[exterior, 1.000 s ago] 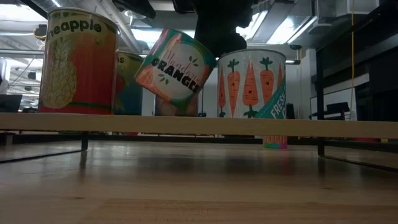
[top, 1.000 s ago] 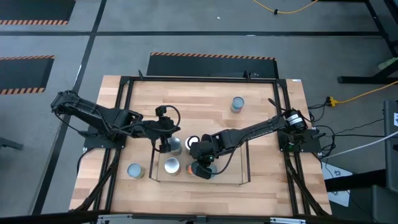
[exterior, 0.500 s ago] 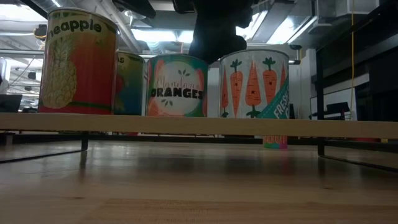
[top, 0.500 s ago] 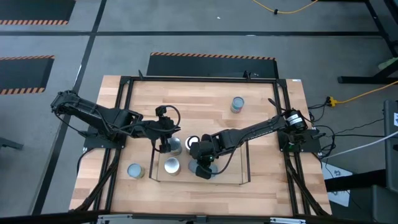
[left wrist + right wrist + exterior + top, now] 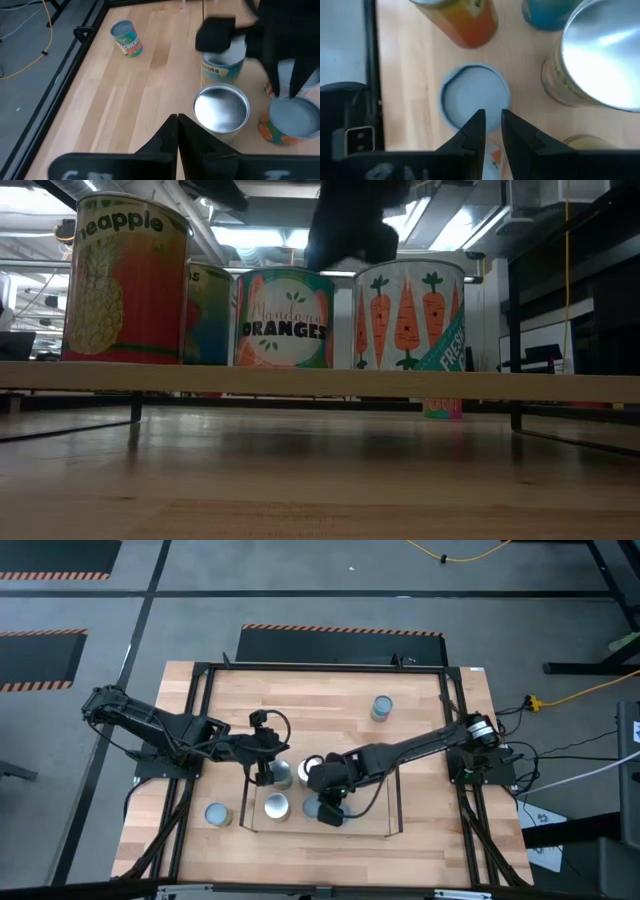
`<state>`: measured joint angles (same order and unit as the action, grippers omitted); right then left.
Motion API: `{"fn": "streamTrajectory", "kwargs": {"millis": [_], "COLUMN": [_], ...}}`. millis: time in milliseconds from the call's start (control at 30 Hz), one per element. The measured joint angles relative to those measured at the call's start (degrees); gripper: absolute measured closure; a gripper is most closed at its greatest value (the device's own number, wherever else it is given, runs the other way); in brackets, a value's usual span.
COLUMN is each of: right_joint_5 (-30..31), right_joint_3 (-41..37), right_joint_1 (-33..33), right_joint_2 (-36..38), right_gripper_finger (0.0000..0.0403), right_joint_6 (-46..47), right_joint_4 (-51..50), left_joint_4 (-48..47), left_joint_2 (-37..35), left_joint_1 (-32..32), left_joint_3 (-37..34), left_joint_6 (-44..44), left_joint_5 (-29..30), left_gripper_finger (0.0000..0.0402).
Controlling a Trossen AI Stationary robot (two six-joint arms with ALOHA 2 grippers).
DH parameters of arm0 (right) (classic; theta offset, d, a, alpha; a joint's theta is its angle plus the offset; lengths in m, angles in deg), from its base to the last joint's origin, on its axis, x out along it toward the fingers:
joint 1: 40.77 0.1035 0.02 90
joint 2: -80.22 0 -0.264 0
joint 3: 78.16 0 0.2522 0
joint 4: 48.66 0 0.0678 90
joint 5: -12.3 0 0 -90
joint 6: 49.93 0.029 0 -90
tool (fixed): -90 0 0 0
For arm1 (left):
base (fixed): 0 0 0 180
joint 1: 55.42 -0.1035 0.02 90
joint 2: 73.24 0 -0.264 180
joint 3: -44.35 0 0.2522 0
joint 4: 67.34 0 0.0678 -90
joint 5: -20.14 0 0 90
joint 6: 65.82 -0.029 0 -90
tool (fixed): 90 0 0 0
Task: Pick and place cans onto a shelf
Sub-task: Put the blue canned chicken soup on the shelf
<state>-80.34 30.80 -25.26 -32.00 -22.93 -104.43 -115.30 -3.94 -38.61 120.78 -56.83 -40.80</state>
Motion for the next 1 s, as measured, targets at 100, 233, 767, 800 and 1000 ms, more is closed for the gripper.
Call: {"fn": "streamTrajectory", "kwargs": {"millis": [100, 233, 767, 800, 1000], "right_joint_5": [0.0, 0.1, 28.6, 28.7, 29.8], "right_joint_3": [0.0, 0.0, 0.1, 0.1, 0.1], "right_joint_1": [0.3, 0.4, 2.1, 1.4, -4.7], "right_joint_2": [2.7, 7.5, 29.5, 30.5, 34.1], "right_gripper_finger": [0.0337, 0.0337, 0.0337, 0.0337, 0.0337], "right_joint_6": [-0.7, -2.5, -2.1, -2.3, -5.8], "right_joint_4": [-1.0, -2.6, -25.0, -25.8, -27.9], "left_joint_4": [-0.3, -0.4, 1.4, 1.4, 1.8], "left_joint_2": [0.0, 0.0, 0.0, 0.0, 0.0], "left_joint_1": [0.0, 0.0, -0.4, -0.5, -2.3], "left_joint_3": [0.0, 0.0, 0.0, 0.0, 0.0], "left_joint_6": [0.1, 0.0, 3.0, 3.1, 3.1], "left_joint_5": [-0.1, -0.1, 0.4, 0.4, 0.4], "left_gripper_finger": [0.0391, 0.0381, 0.0312, 0.0305, 0.0275]}}
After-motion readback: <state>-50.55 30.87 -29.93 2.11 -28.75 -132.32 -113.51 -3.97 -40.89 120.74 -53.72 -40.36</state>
